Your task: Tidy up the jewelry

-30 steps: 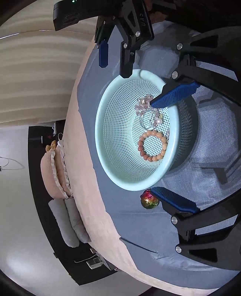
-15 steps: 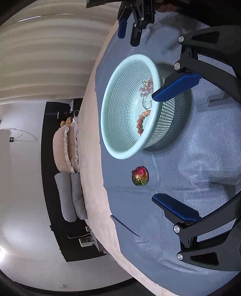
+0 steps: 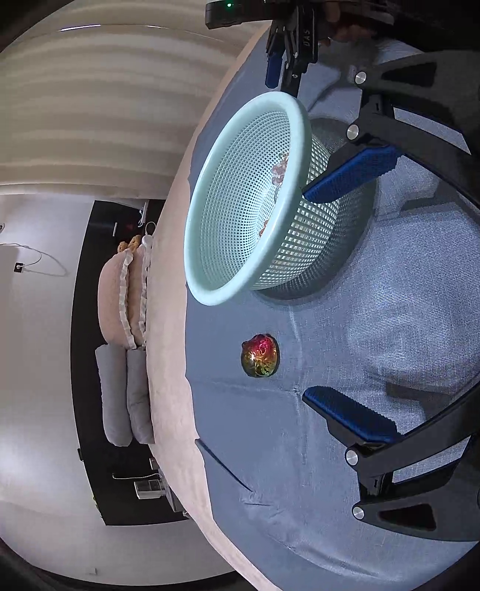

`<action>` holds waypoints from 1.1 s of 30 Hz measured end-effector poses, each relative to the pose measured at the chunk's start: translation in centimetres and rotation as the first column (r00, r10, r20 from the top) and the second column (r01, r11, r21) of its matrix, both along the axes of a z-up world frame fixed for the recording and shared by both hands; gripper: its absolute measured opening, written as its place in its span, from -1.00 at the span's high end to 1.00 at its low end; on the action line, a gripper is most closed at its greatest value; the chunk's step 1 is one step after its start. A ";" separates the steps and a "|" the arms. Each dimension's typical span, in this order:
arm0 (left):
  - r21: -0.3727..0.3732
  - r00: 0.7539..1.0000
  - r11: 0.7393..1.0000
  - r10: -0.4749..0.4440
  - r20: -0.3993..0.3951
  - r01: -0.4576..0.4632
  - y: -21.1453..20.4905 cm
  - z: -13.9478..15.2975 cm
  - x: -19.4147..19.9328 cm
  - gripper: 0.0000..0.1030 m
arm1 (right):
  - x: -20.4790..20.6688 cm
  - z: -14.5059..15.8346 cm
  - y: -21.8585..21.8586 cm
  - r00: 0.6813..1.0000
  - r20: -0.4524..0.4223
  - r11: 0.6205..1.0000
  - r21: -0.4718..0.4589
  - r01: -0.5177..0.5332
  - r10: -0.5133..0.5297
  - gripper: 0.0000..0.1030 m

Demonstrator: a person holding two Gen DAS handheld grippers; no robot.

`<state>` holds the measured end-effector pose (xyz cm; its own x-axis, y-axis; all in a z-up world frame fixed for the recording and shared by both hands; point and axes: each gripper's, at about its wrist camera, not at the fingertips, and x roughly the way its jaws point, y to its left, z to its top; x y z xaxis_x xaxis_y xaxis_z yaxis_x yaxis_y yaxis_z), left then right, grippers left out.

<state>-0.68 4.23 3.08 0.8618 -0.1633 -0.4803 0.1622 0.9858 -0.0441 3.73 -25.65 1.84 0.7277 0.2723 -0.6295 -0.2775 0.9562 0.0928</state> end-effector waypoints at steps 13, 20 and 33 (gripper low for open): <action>0.056 0.999 0.998 0.017 -0.028 -0.016 -1.1 -1.6 0.5 -0.89 | -0.3 -0.6 1.5 0.999 0.022 0.998 -0.047 -0.033 0.034 -0.66; 0.072 0.998 0.996 0.057 -0.036 -0.055 -1.0 -1.9 0.5 -0.89 | 0.2 -0.8 1.7 1.000 0.004 0.998 -0.060 -0.022 0.022 -0.66; 0.102 1.000 0.995 0.015 -0.003 -0.015 -2.2 -1.5 -0.2 -0.89 | 0.0 -0.8 2.0 1.000 0.009 0.997 -0.076 -0.026 0.027 -0.66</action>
<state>-0.86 2.02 1.58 0.8618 -0.1002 -0.4973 0.1473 0.9875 0.0564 3.69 -23.67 1.02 0.7273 0.2431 -0.6418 -0.3032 0.9528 0.0173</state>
